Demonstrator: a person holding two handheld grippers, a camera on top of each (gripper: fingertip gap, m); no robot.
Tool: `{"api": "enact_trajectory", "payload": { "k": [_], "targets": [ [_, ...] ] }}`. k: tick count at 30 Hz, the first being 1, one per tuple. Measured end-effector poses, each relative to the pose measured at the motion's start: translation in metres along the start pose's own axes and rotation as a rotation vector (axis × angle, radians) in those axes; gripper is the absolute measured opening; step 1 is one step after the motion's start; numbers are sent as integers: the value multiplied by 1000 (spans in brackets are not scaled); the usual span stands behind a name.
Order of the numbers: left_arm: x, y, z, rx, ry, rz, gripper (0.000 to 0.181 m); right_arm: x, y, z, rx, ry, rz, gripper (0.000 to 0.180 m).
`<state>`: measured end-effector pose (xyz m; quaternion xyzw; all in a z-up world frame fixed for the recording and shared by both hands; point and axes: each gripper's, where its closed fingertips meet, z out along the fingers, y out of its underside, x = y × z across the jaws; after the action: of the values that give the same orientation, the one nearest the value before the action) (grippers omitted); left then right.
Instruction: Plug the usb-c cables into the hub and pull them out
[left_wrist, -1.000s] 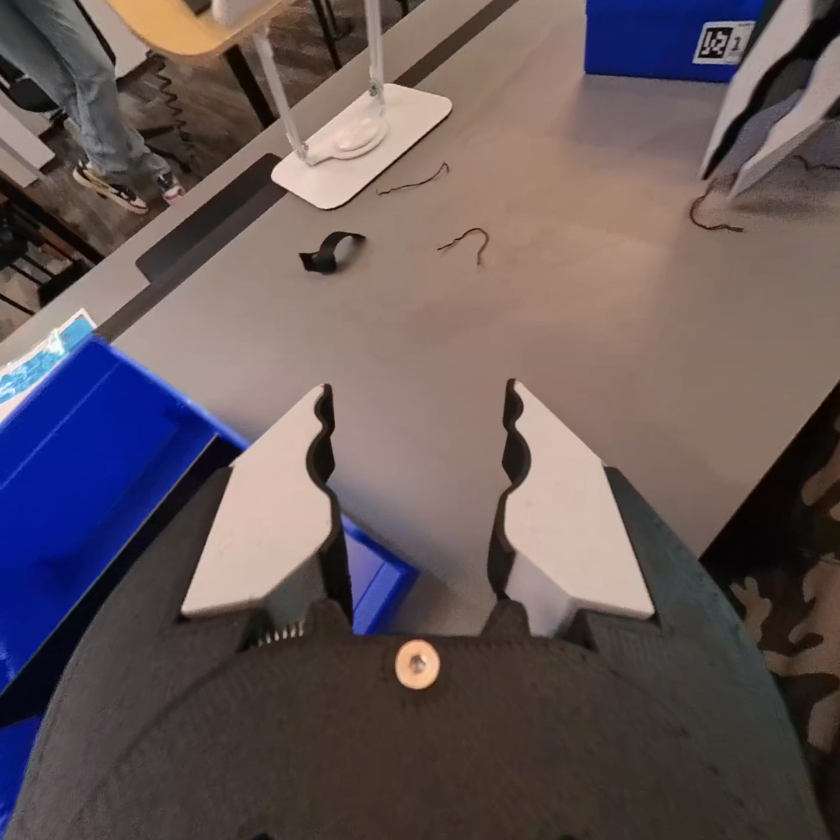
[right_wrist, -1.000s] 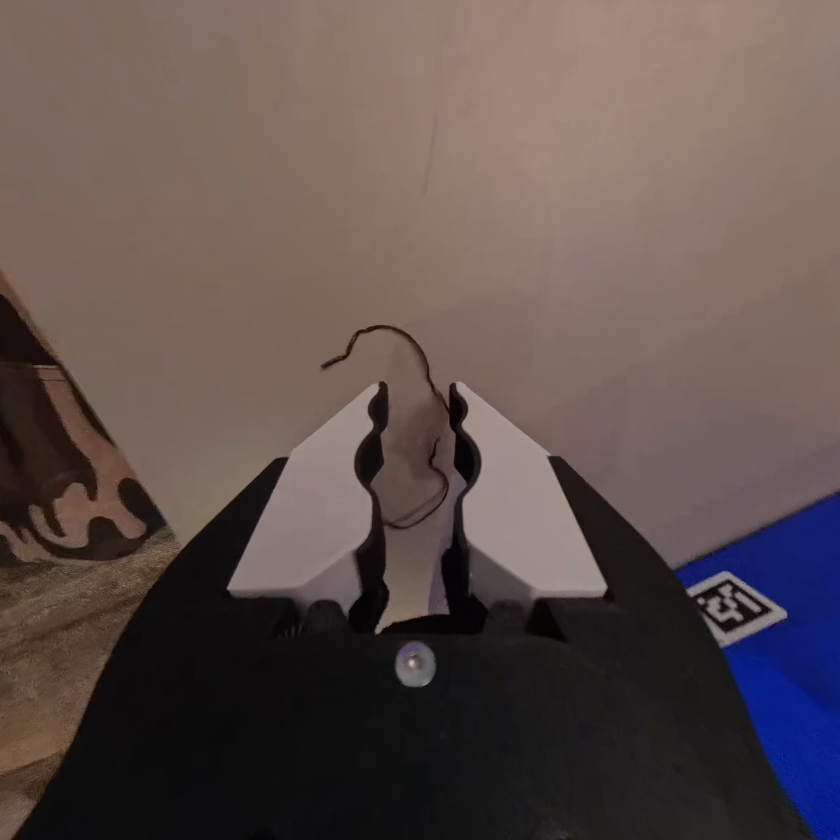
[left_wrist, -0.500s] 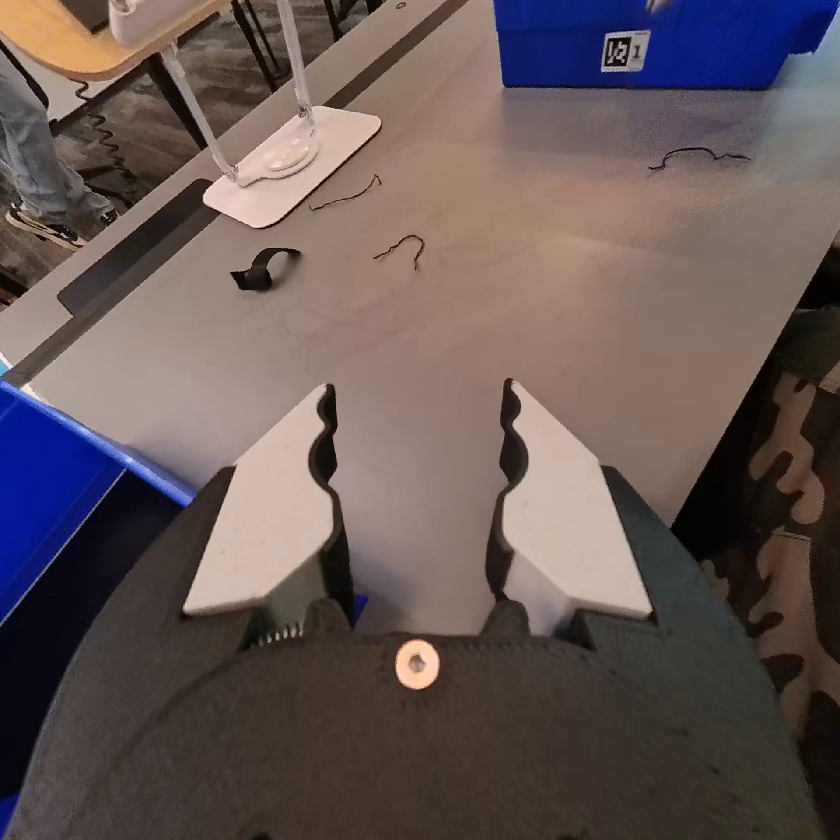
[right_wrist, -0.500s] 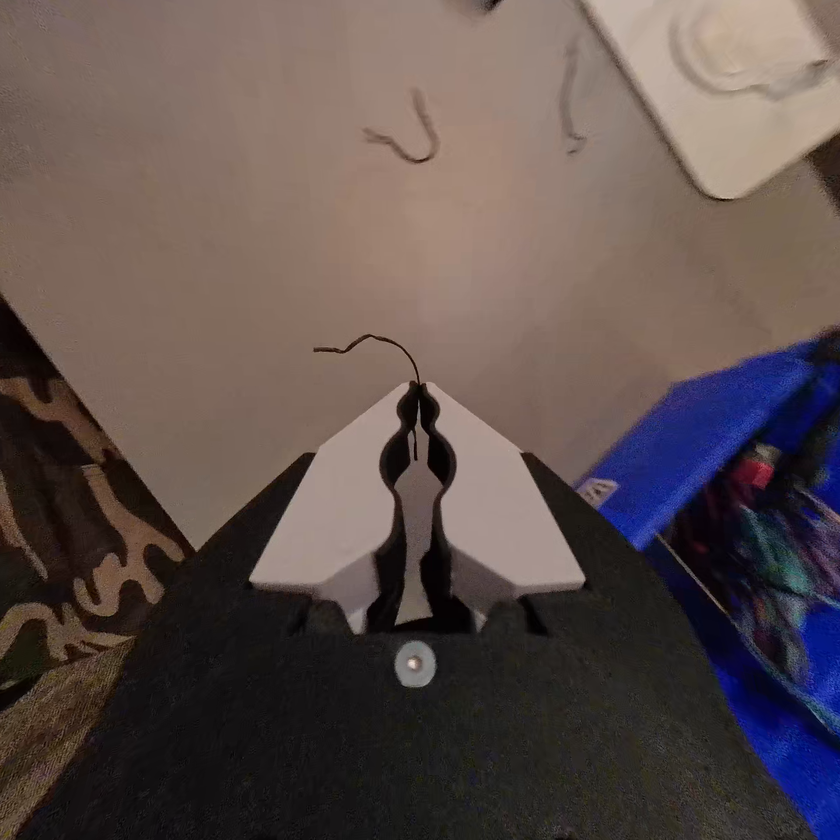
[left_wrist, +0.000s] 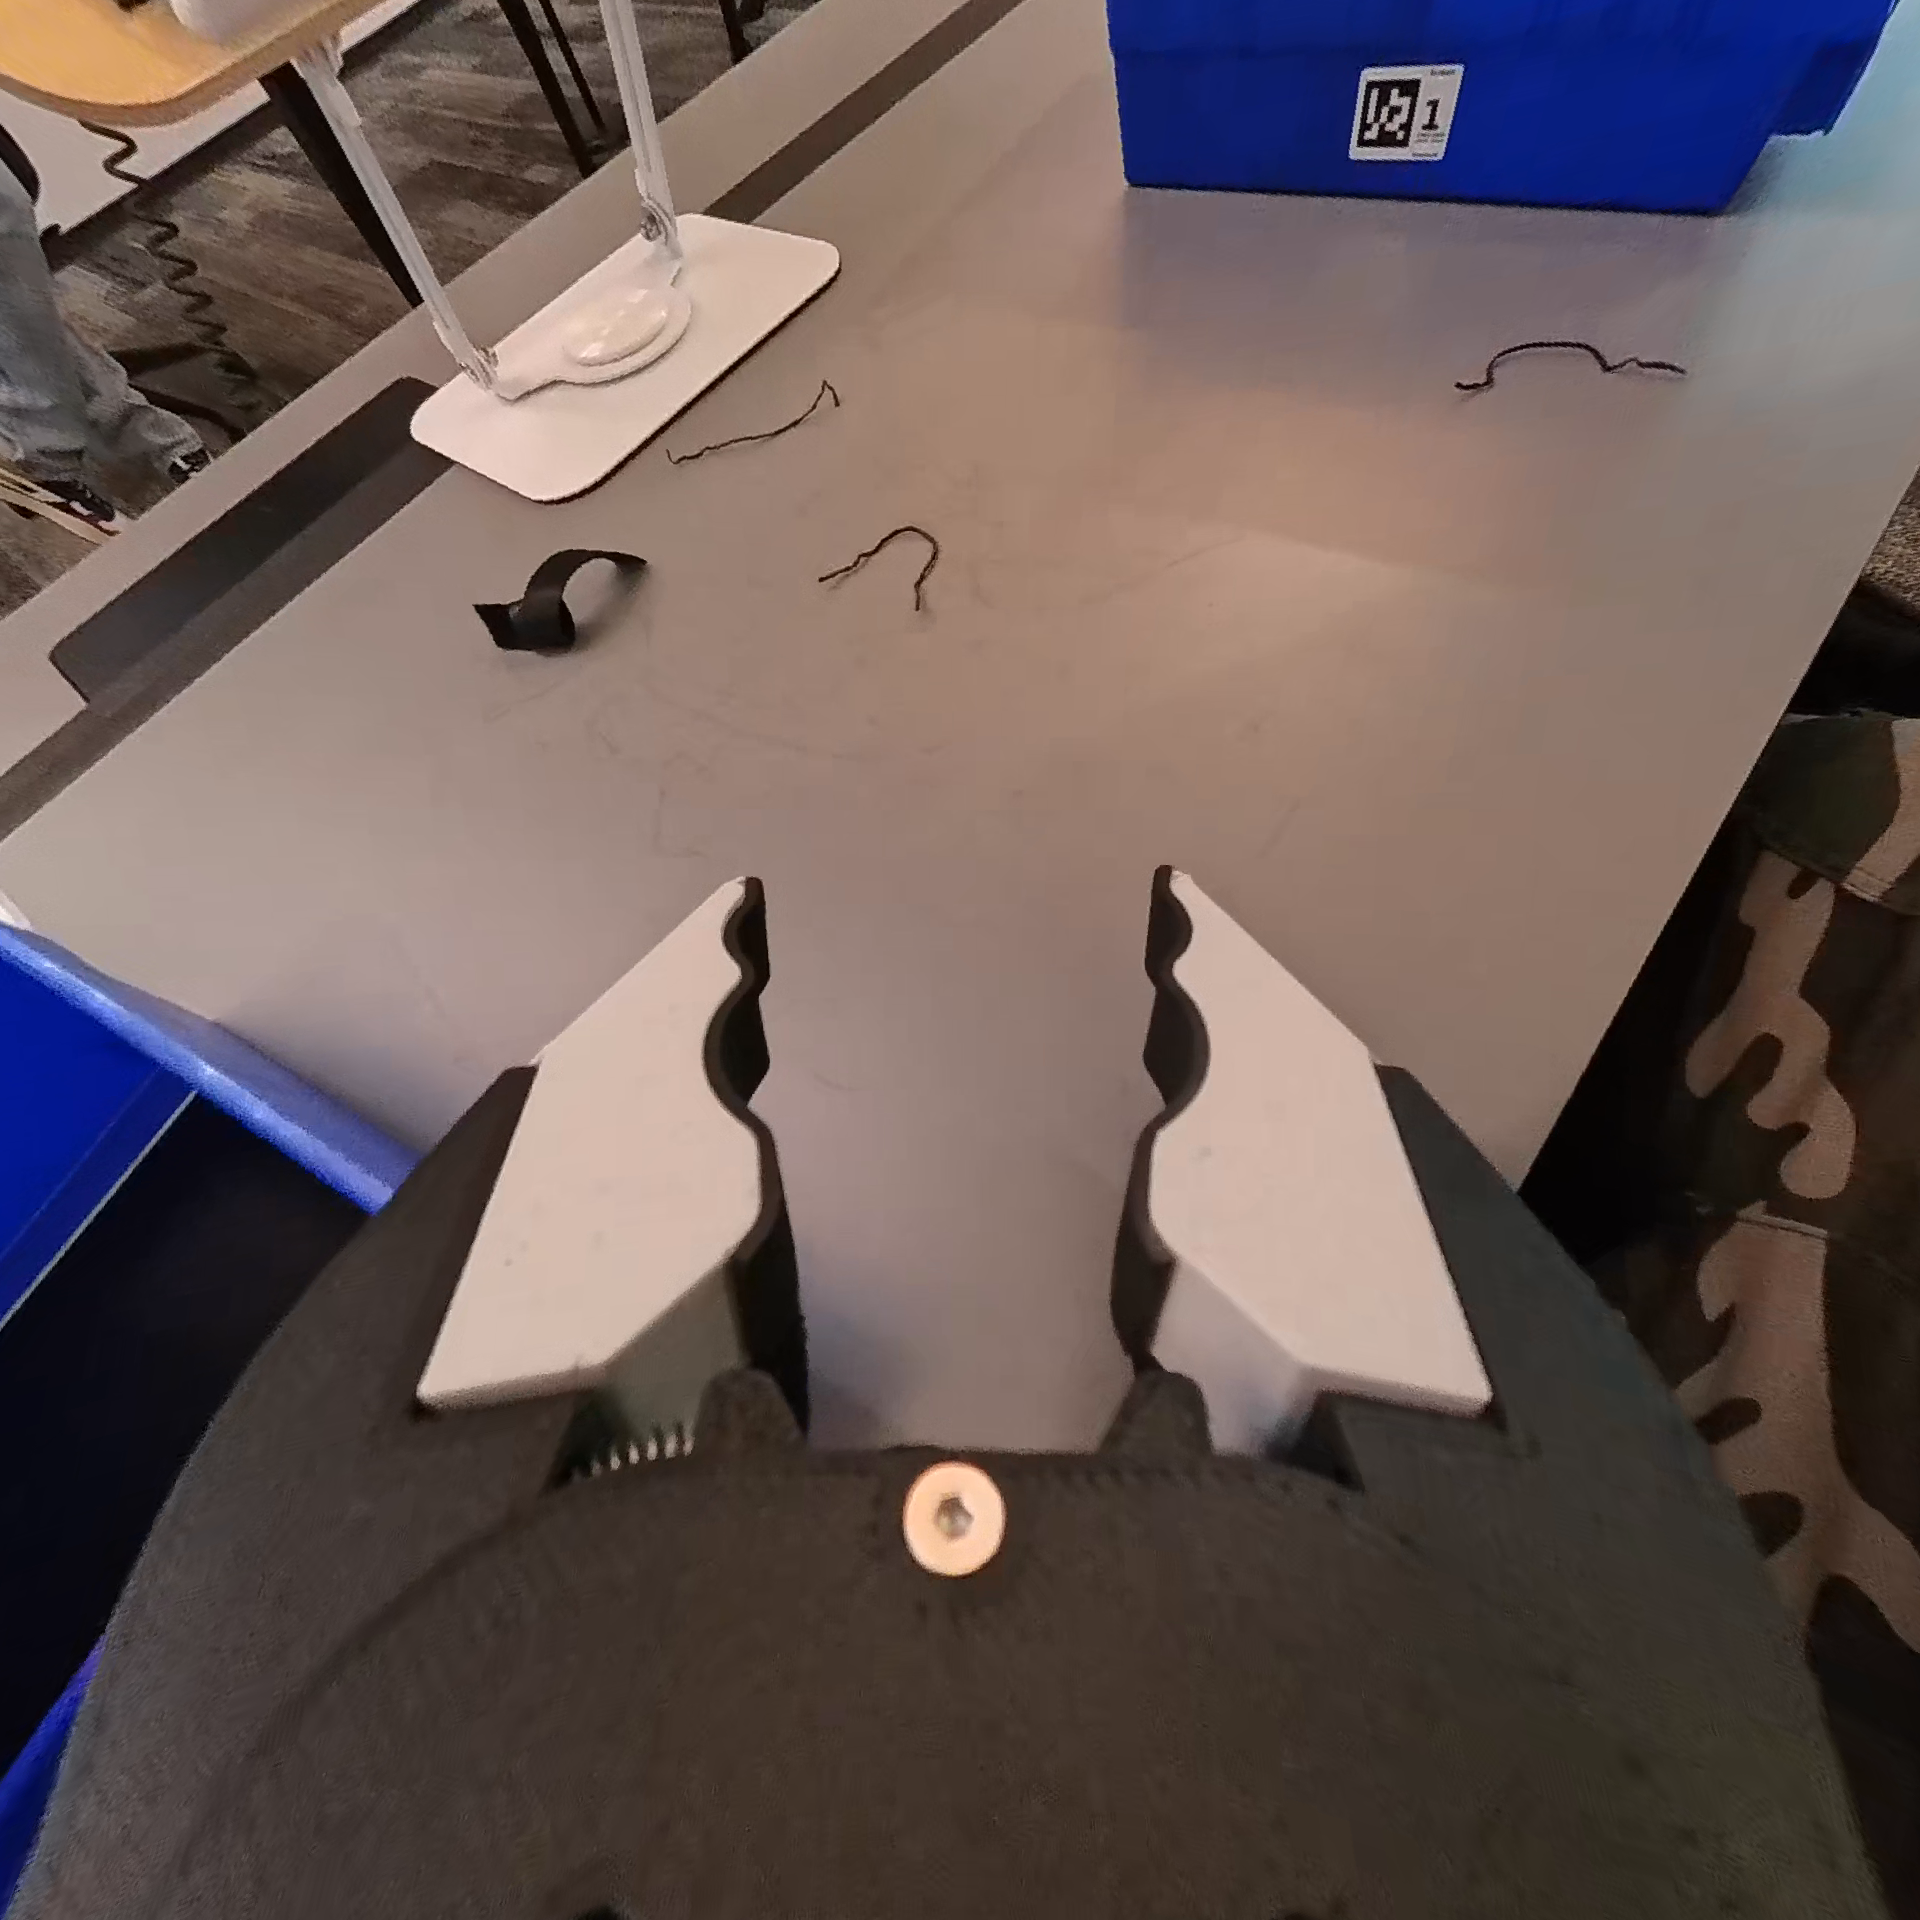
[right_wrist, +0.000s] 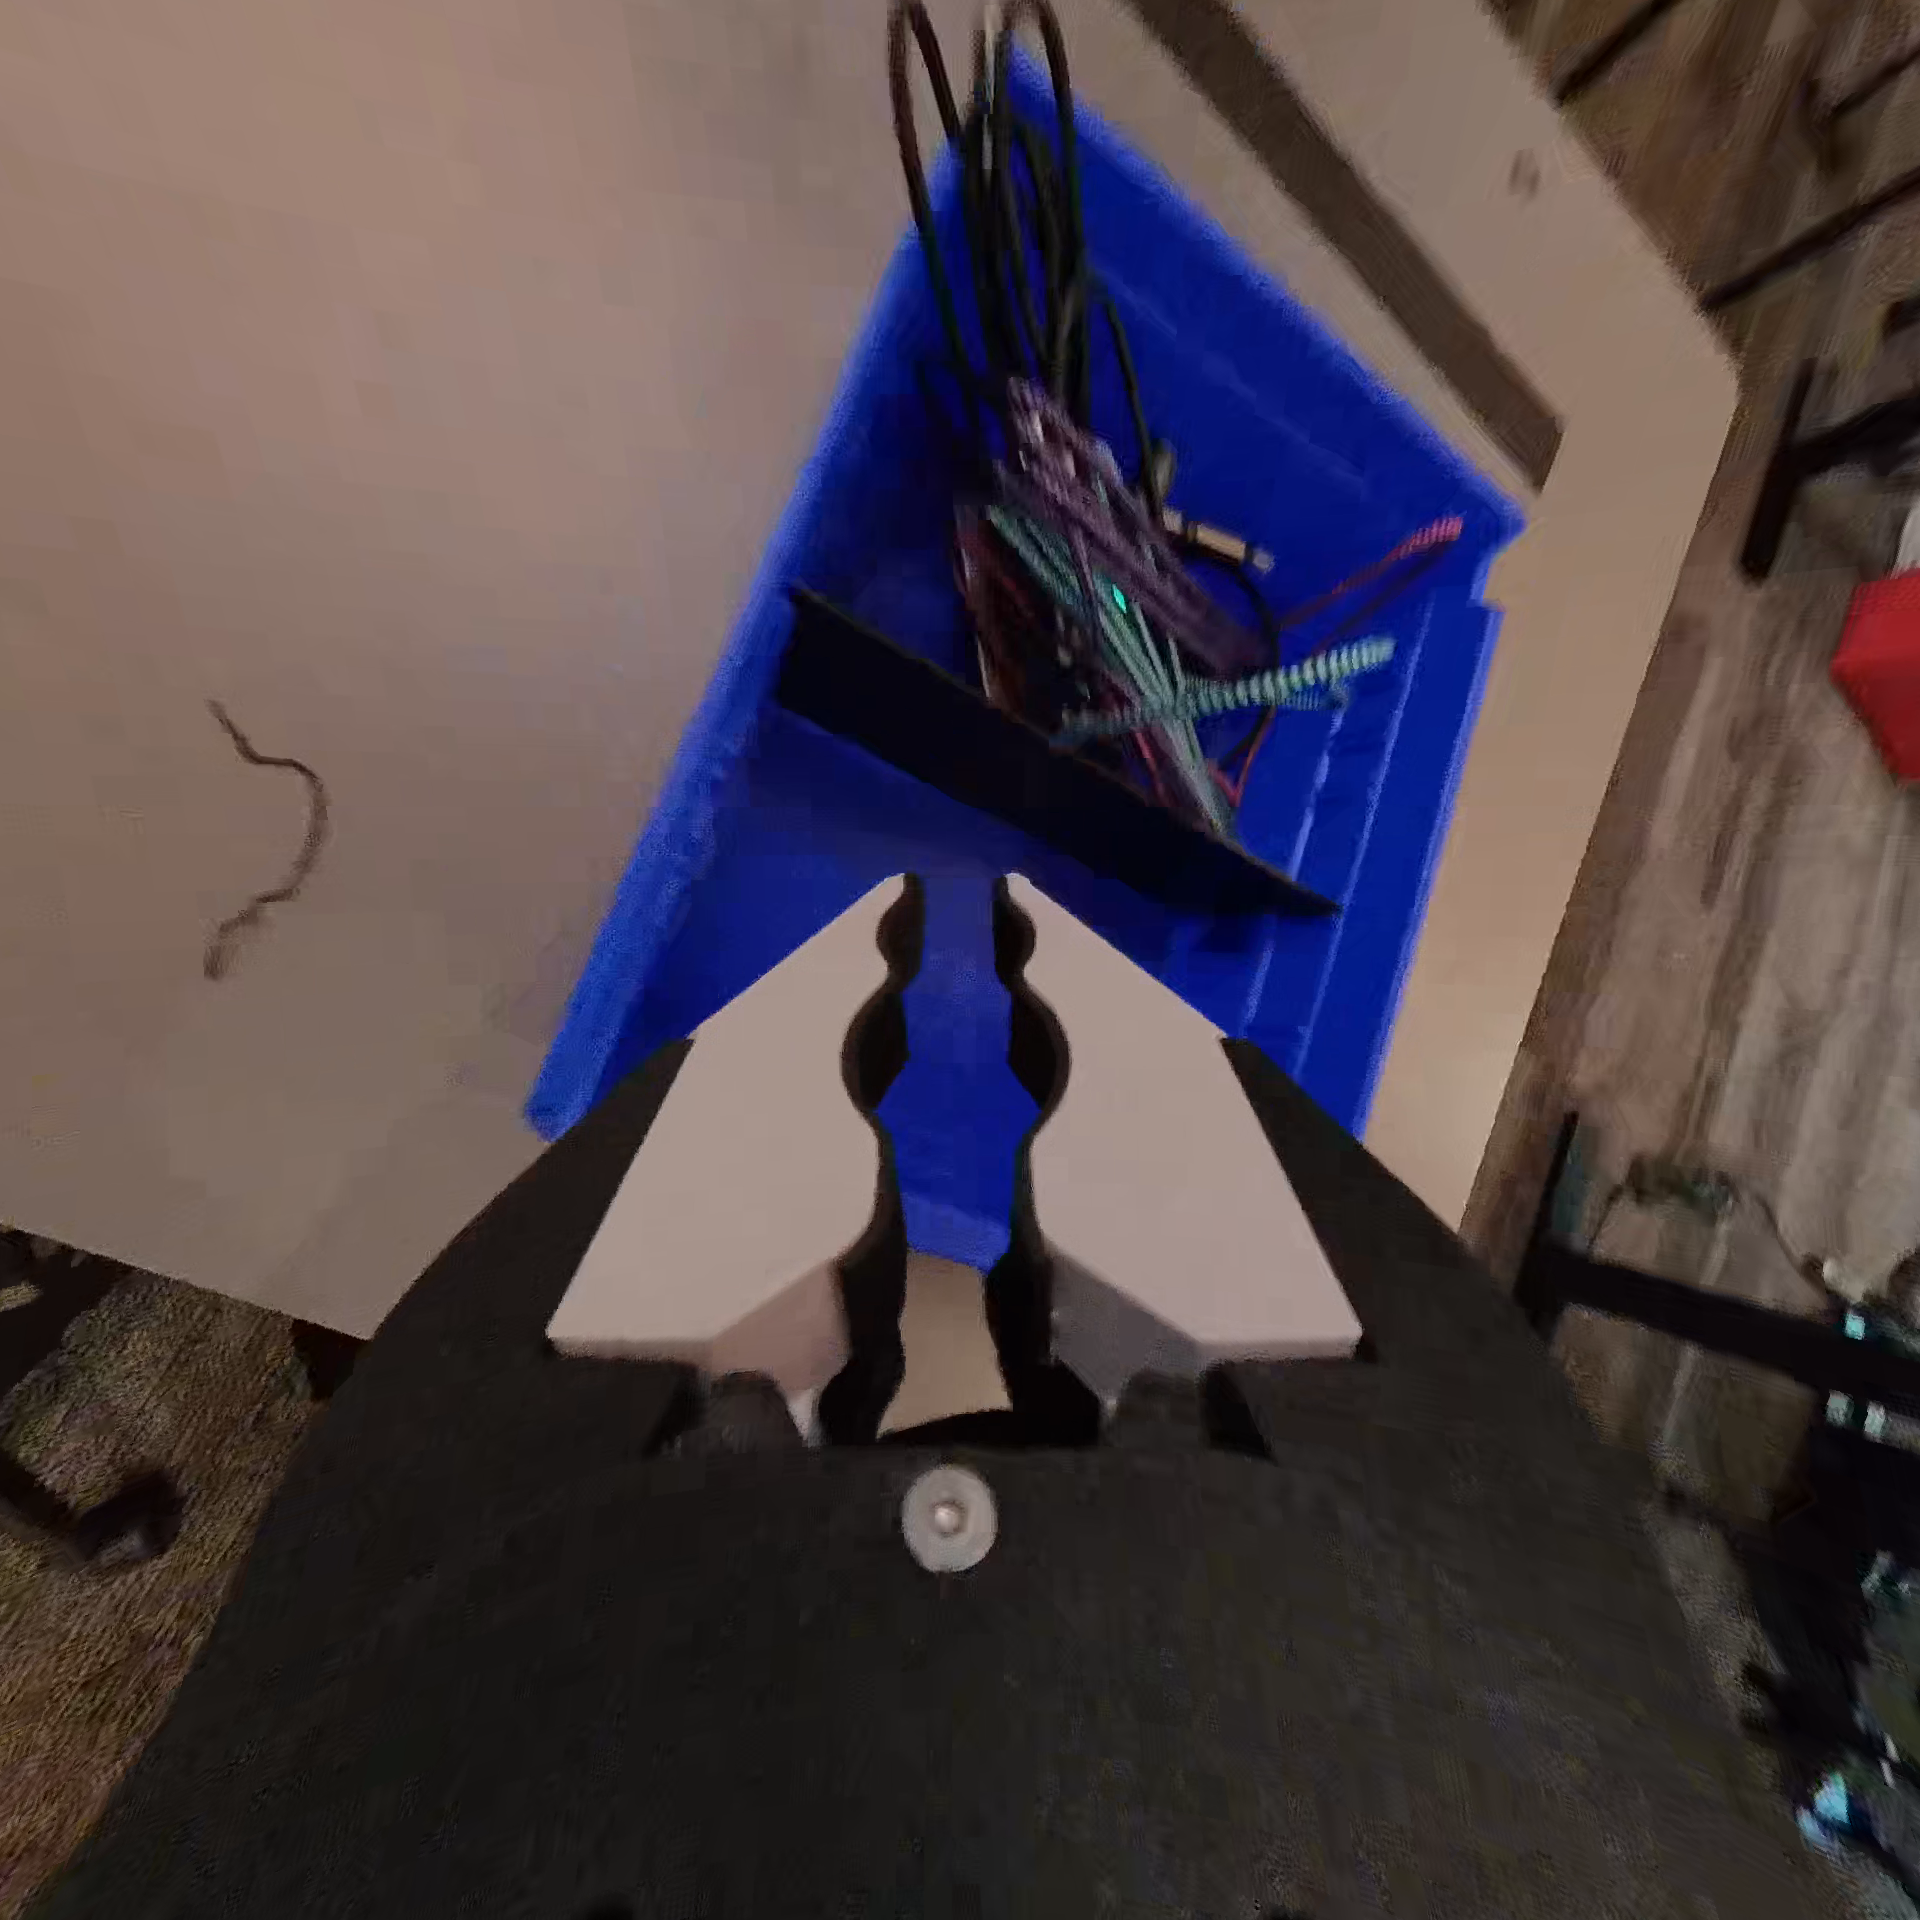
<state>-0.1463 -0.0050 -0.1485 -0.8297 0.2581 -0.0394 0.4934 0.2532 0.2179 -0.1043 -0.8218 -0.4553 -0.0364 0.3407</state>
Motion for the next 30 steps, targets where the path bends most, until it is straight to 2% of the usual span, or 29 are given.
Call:
{"api": "enact_trajectory", "payload": {
  "k": [2,4,7,11,14,18,20,25,27,30],
  "targets": [
    [2,0,3,-4,0,6,72,-34,-33,-22,110,-78,-38,7],
    [5,0,6,-6,8,12,72,-84,-48,-24,122,-208,-106,12],
    [11,0,9,-11,25,22,72,-149,-46,-4,54,-344,-181,10],
    [15,1,7,-9,31,29,72,-189,-27,40,-59,-394,-192,9],
    [15,0,6,-6,36,25,72,-181,0,69,-219,-327,-192,13],
    [16,-1,5,2,44,21,72,-177,15,75,-287,-326,-125,3],
    [16,-1,7,1,51,17,72,-184,16,76,-273,-390,-76,0],
    [19,1,9,-5,60,21,72,-184,12,79,-222,-398,-73,0],
    [18,0,8,-4,55,21,72,-180,-2,68,-151,-392,-52,0],
    [16,-1,6,3,48,15,72,-146,-31,38,-23,-288,-45,0]
  ]
}}
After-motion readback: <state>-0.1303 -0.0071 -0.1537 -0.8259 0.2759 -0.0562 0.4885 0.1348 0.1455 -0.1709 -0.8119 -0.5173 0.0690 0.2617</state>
